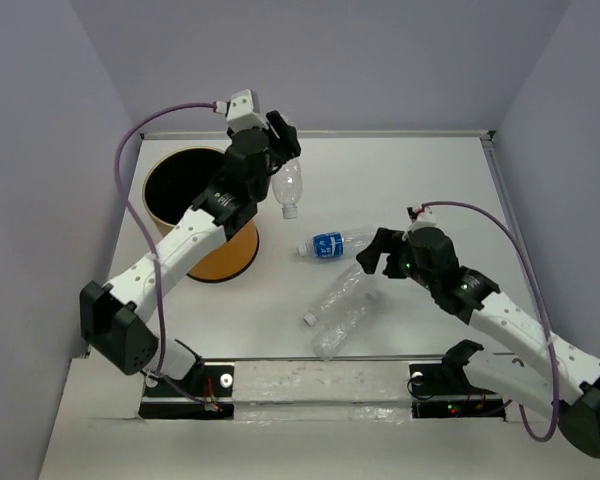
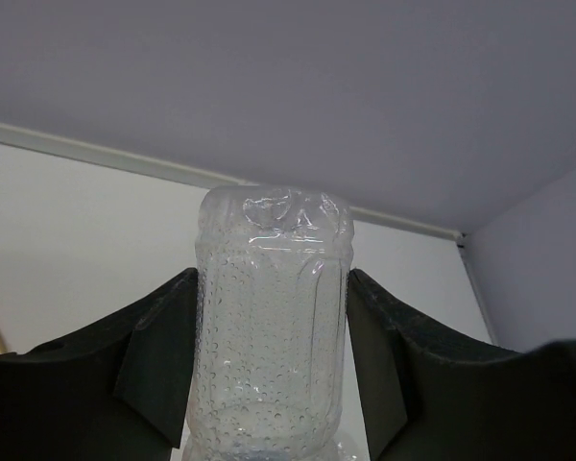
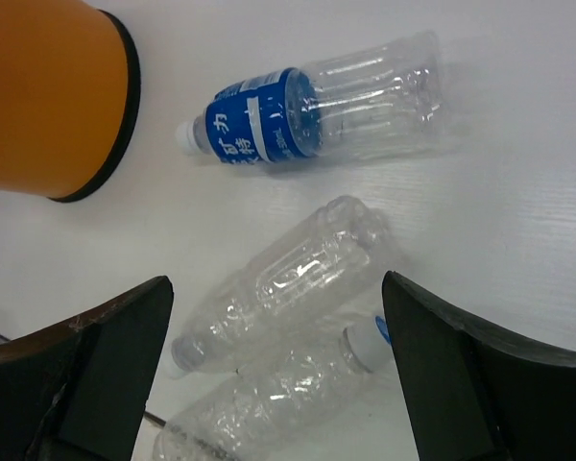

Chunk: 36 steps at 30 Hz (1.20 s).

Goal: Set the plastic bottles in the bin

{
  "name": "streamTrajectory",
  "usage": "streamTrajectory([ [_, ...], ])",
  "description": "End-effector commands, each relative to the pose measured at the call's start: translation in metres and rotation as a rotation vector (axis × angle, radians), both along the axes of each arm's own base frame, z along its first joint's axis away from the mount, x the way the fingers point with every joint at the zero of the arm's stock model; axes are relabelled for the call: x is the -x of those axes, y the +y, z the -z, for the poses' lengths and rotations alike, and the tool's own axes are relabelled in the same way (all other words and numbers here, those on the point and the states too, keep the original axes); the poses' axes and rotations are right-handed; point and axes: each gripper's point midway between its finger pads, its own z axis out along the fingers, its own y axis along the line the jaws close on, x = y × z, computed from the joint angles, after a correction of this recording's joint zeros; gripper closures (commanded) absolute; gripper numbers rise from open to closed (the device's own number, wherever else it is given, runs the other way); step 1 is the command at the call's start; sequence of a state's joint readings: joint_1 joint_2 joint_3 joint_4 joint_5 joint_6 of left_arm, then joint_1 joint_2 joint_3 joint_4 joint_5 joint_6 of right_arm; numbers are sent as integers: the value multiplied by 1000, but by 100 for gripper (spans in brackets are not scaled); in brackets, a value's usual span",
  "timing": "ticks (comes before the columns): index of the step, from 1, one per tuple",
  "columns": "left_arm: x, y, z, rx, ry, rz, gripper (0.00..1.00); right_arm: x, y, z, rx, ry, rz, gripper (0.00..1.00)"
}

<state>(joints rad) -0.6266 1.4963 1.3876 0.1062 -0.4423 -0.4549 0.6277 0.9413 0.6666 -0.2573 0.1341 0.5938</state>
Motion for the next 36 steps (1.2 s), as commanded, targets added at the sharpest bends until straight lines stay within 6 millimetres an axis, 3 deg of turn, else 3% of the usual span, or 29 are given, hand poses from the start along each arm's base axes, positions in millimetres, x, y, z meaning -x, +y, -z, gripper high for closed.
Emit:
streamTrajectory([
  [1,39,31,-85,89,-196,-6,53,47,-13,20,-64,140,-7,5],
  [3,60,51,-116,111,-256,-31,53,64,-14,29,-106,184,-21,4],
  [4,65,63,-125,98,-276,-63,54,77,-7,34,-151,242,-60,4],
  [7,86,94,-152,95,-335,-123,54,93,-2,47,-191,314,-89,2],
  [10,96,140,-163,69,-362,-238,54,107,4,61,-216,395,-127,0],
  [15,109,191,-167,37,-395,-388,54,109,15,62,-267,421,-162,0],
  [19,106,222,-161,-11,-396,-523,54,109,22,72,-289,453,-168,0],
  [22,95,232,-150,-54,-380,-579,54,109,26,83,-289,474,-168,0],
  [33,64,240,-89,-150,-334,-635,53,92,29,105,-308,471,-99,0],
  [36,59,239,-72,-191,-313,-630,49,91,28,115,-304,479,-78,3],
])
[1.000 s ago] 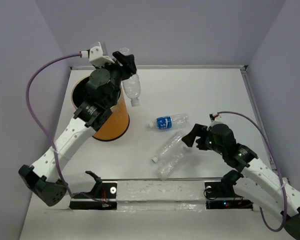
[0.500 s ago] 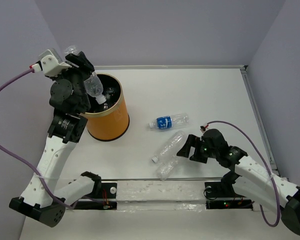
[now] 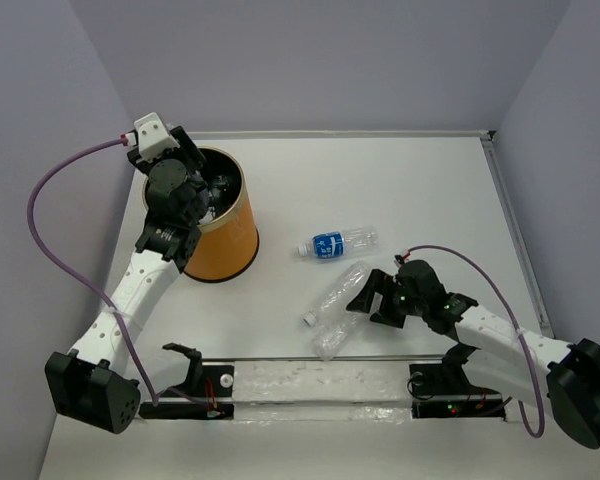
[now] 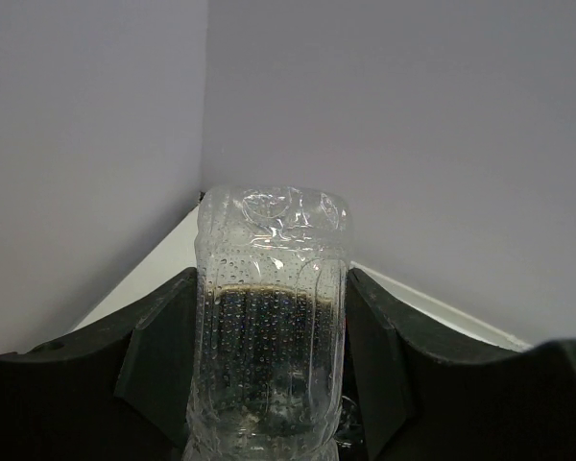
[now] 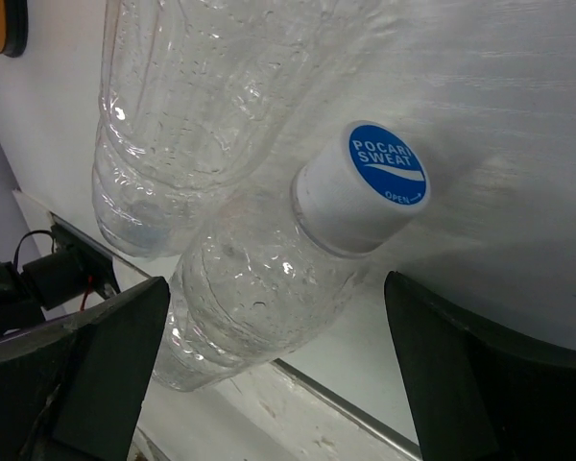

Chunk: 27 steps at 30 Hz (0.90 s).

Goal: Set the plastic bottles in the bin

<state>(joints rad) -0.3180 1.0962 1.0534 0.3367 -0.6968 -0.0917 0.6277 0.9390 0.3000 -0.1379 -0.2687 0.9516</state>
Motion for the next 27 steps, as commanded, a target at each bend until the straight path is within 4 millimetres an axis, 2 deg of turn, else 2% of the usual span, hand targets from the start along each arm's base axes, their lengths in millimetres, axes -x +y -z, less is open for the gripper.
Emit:
streamTrajectory([
  [1,7,12,-16,1,-104,-58,46,-13,4,2,-27,-42,43,4],
  [4,10,14,-4,-1,-90,-64,36,-11,2,8,-15,-25,48,11],
  [6,13,15,-2,-3,-88,-61,27,-12,0,10,-9,-32,58,13],
  [8,15,14,-1,-6,-85,-52,23,-14,-2,10,-2,-36,78,16],
  [10,17,14,1,-9,-78,-45,16,-14,-3,10,-5,-39,85,23],
  [12,20,13,0,2,-83,-37,12,-13,-4,10,-10,-41,92,28],
  [13,21,11,-2,13,-90,-18,11,-11,-5,10,-18,-40,96,35],
  [16,25,6,-8,27,-98,22,10,-8,-8,9,-20,-45,98,41],
  [19,25,-7,-14,41,-91,102,10,4,-17,12,9,-26,91,48],
  [20,23,-17,-15,36,-86,162,10,5,-17,3,-10,-46,85,49],
  [22,25,-31,-18,48,-68,240,10,12,-23,3,12,-29,80,50],
  [23,25,-44,-19,48,-63,312,10,14,-25,-1,18,-39,75,50],
  [24,29,-52,-19,69,-48,356,10,11,-23,-18,-12,-80,71,51],
  [25,31,-58,-19,76,-41,397,10,17,-27,-20,7,-74,61,52],
  [27,38,-77,-17,86,-29,506,10,18,-27,-39,-8,-111,40,53],
])
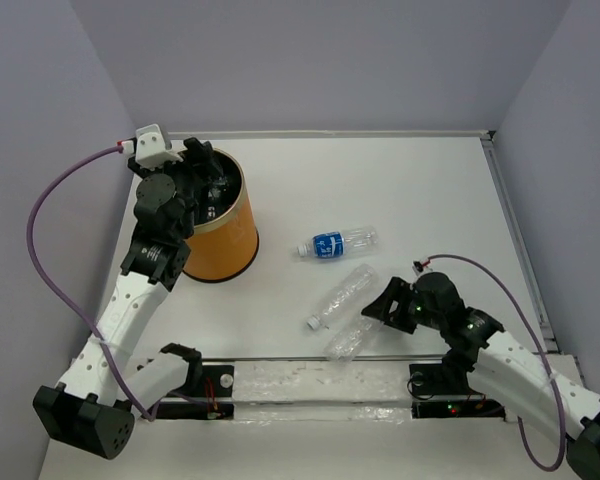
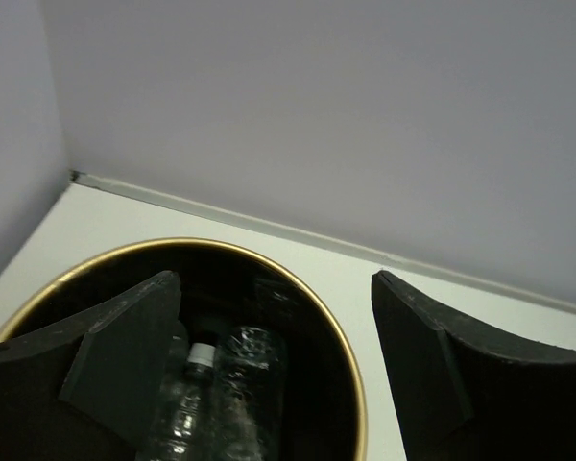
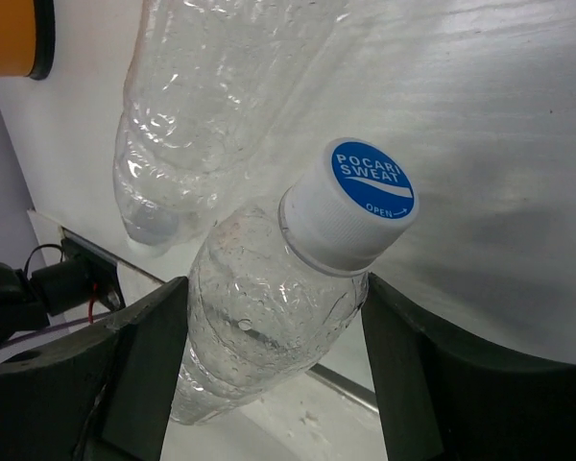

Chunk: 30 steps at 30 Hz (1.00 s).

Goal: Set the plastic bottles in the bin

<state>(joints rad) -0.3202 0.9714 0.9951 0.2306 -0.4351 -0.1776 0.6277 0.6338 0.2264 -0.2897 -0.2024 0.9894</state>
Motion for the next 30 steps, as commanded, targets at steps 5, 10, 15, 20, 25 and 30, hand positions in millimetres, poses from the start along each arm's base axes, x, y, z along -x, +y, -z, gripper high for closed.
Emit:
streamTrajectory([
  [5,56,-79,-10,78,3,508,10,-8,-5,-112,-14,-222,-40,53],
  [10,91,-76,-6,73,28,557,9,-56,20,-217,-68,-529,-66,53],
  [15,133,-65,-29,82,-7,575,9,-123,69,-322,-82,-801,-128,54],
  [20,167,-70,-47,84,-26,667,8,-171,128,-399,-90,-1031,-177,54],
  [25,220,-81,-92,75,-140,833,6,-211,213,-436,-67,-1155,-222,55],
  [30,245,-88,-99,32,-147,926,4,-236,280,-418,-50,-1164,-279,54],
])
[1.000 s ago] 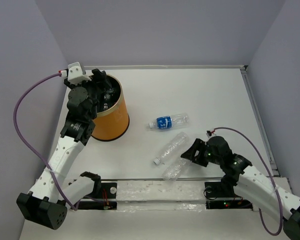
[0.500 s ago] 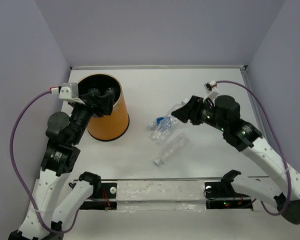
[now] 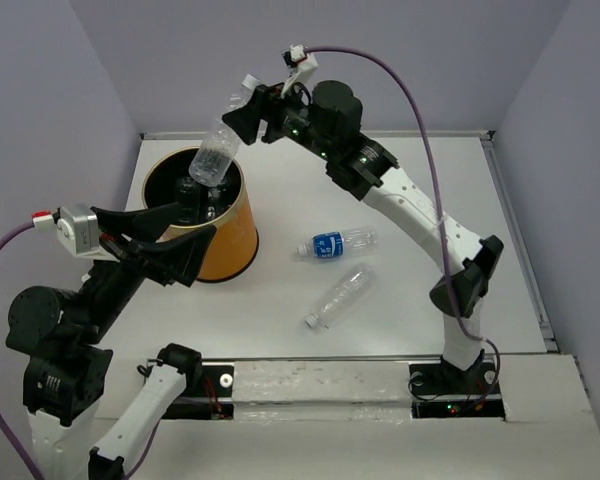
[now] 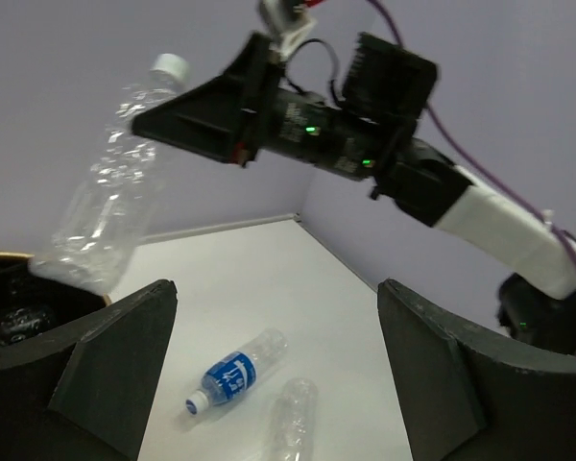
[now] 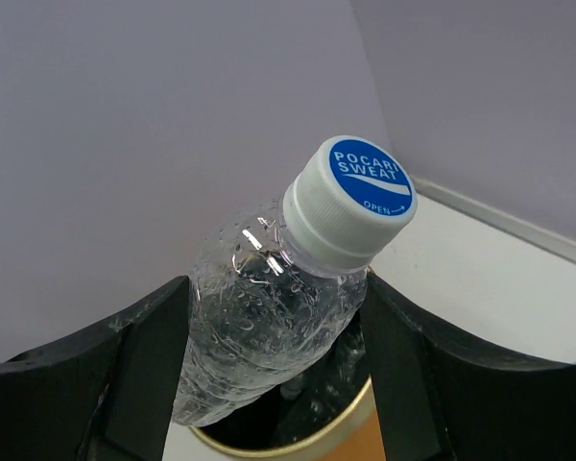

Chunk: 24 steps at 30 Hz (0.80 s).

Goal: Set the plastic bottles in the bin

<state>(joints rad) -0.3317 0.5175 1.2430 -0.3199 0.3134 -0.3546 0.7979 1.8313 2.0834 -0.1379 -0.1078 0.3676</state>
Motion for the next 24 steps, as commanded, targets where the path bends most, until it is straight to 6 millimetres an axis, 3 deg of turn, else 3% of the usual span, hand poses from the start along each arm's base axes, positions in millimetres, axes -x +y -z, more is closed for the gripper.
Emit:
streamTrajectory([
  [1,32,-14,-2,-58,-18,141,3,-16,51,9,56,-83,-14,52],
  [2,32,-13,1,-69,-9,133,2,-6,70,21,92,-86,-47,48],
  [3,30,-12,5,-83,0,126,1,-12,81,33,116,-88,-27,44],
  [4,28,-12,12,-93,25,123,1,-11,87,44,160,-103,-18,32],
  [6,27,-13,16,-97,35,128,1,-10,95,54,184,-103,7,20],
  [7,29,-15,17,-97,36,144,1,-8,94,52,184,-106,0,11],
  [8,29,-16,17,-98,40,152,1,-6,93,49,181,-108,-5,8],
  [10,28,-21,17,-99,44,177,1,-3,87,44,187,-122,1,5],
  [11,31,-25,16,-94,50,210,1,2,77,28,183,-151,11,5],
  [13,30,-32,12,-79,46,250,1,5,67,29,204,-153,27,3],
  [14,31,-36,12,-66,55,280,1,12,52,8,189,-182,45,3],
  [16,23,-42,15,-55,77,298,1,14,32,2,194,-177,83,7],
  [17,20,-45,18,-55,92,314,1,18,10,2,195,-161,102,9],
  [19,9,-51,27,-62,124,329,1,19,-19,9,200,-128,142,23],
  [20,3,-55,37,-68,153,341,1,6,-37,51,245,-55,179,30],
  [21,-1,-56,39,-62,153,343,1,17,-72,31,193,-64,221,40],
  [22,-5,-58,47,-61,179,346,1,17,-90,42,188,-36,248,49],
  [23,-14,-61,59,-61,204,344,1,16,-109,52,177,-10,276,66],
  [24,-20,-63,66,-62,218,339,1,18,-145,82,182,62,328,72],
])
